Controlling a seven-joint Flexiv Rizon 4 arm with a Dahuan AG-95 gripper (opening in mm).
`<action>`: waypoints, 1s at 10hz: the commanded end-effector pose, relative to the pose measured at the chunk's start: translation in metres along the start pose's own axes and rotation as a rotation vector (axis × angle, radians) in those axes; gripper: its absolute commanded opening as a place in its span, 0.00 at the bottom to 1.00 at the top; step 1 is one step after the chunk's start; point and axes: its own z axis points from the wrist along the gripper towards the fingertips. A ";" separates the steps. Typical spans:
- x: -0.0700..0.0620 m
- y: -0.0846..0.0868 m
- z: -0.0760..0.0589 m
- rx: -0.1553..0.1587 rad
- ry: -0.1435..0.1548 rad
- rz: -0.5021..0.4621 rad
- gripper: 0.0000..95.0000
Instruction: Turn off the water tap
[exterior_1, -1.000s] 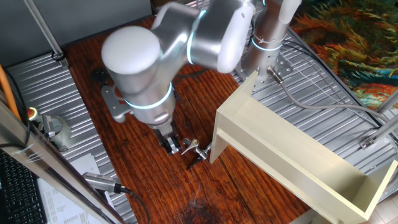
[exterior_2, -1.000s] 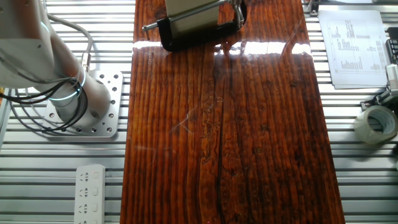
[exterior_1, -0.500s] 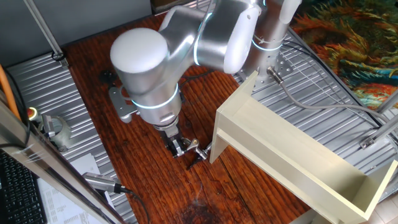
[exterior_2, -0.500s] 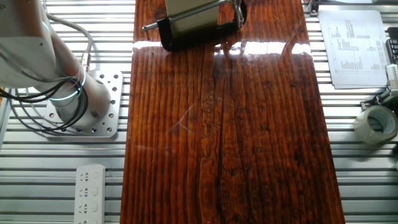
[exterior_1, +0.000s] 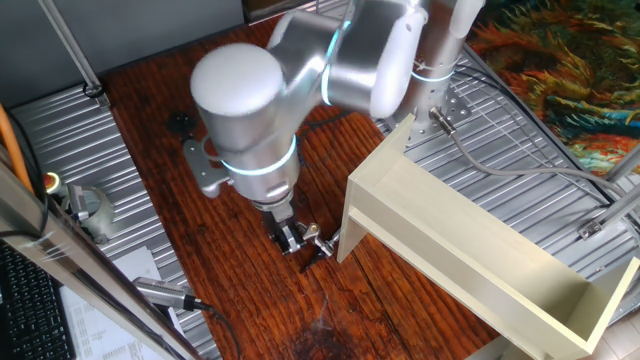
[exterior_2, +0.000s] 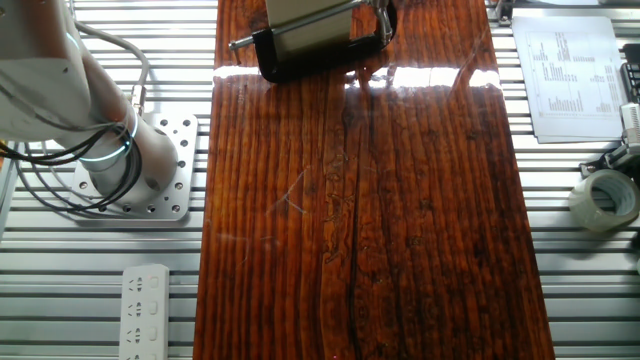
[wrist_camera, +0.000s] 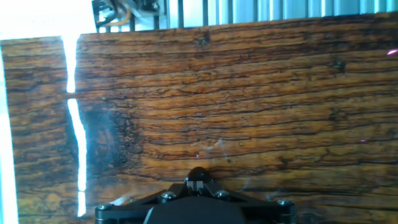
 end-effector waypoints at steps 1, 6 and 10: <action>-0.001 0.002 -0.001 -0.011 0.022 -0.049 0.00; 0.012 0.024 -0.001 -0.003 0.009 -0.042 0.00; 0.012 0.021 0.001 0.011 -0.029 -0.040 0.00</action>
